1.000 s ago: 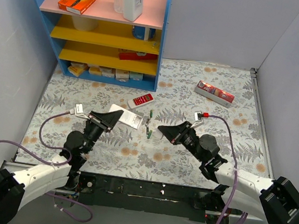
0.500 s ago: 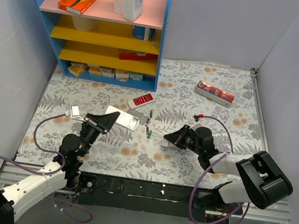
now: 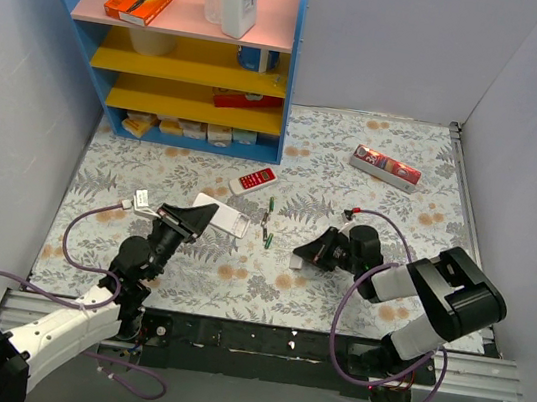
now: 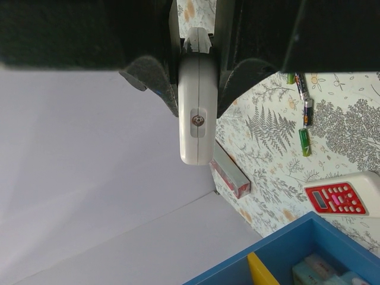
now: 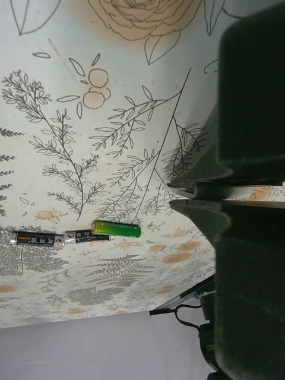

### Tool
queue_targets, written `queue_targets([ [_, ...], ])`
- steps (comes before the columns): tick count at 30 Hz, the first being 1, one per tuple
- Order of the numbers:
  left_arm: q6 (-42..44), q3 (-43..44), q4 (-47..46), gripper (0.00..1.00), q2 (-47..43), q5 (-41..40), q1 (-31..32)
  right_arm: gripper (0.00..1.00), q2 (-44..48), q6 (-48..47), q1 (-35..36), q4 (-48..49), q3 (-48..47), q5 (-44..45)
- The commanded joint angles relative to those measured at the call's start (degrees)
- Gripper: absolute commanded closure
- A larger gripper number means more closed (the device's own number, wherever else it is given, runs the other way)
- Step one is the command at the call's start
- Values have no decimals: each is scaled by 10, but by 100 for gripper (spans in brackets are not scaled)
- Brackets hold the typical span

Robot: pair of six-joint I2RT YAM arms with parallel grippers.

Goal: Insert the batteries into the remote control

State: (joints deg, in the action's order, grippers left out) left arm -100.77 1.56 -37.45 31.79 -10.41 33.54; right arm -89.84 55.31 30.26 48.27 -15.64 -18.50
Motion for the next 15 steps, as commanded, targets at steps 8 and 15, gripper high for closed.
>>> queue_targets([
  [8,17,-129,-24,100,5,-12,-1,69,41,-113,-15,-213,-48,65],
  [15,15,-130,-23,100,0,-10,-1,43,108,-200,-17,-390,-93,177],
])
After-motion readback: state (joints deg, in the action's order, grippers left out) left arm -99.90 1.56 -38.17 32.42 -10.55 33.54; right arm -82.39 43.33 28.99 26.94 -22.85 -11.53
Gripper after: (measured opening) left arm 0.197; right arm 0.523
